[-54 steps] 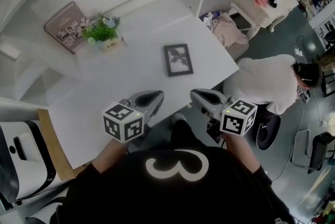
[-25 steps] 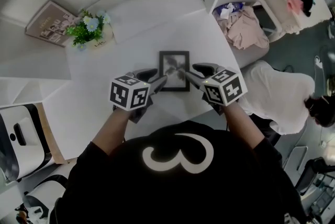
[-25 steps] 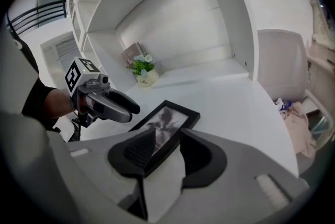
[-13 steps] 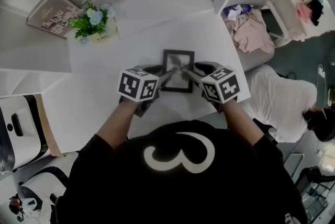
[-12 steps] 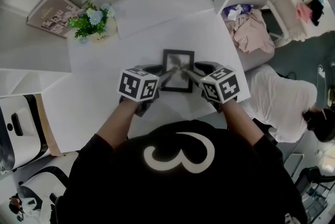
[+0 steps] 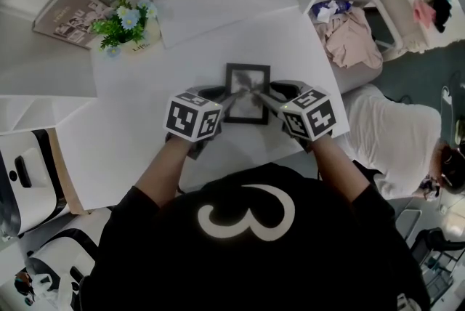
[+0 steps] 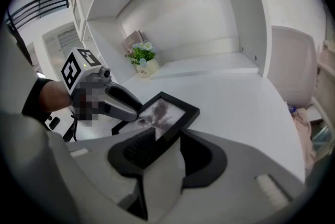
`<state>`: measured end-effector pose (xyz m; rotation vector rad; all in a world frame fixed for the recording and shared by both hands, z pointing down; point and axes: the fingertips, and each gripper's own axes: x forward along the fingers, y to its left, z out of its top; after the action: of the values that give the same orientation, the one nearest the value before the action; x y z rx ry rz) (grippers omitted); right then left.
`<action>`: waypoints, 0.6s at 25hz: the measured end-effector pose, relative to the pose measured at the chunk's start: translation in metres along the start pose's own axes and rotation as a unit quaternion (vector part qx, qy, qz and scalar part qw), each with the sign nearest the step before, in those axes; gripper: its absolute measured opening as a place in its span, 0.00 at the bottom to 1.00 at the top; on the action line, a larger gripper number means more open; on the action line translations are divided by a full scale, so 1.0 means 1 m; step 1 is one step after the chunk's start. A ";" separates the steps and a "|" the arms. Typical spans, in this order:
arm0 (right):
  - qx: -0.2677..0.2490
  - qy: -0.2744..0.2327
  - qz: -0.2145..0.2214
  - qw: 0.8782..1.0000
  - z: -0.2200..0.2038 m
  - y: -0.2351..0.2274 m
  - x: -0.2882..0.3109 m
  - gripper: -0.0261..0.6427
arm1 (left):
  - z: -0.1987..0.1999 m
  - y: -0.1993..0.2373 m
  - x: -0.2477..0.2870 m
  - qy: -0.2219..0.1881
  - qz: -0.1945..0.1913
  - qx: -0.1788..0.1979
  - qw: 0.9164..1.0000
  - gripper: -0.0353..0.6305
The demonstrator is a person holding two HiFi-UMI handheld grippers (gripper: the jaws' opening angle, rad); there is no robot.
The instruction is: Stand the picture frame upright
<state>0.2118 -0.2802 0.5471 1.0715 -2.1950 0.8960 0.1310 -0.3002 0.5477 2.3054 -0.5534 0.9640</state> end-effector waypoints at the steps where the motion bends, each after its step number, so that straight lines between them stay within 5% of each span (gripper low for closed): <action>1: -0.004 0.001 0.000 1.000 -0.001 0.001 0.000 0.27 | -0.001 0.000 -0.001 0.001 0.003 0.002 1.000 0.26; 15: -0.058 0.026 0.013 0.998 -0.018 0.032 -0.001 0.27 | -0.036 -0.015 -0.019 0.013 0.029 0.002 0.999 0.26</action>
<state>0.1885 -0.2517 0.5472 0.9562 -2.1944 0.7881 0.1089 -0.2632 0.5495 2.2885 -0.6109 1.0235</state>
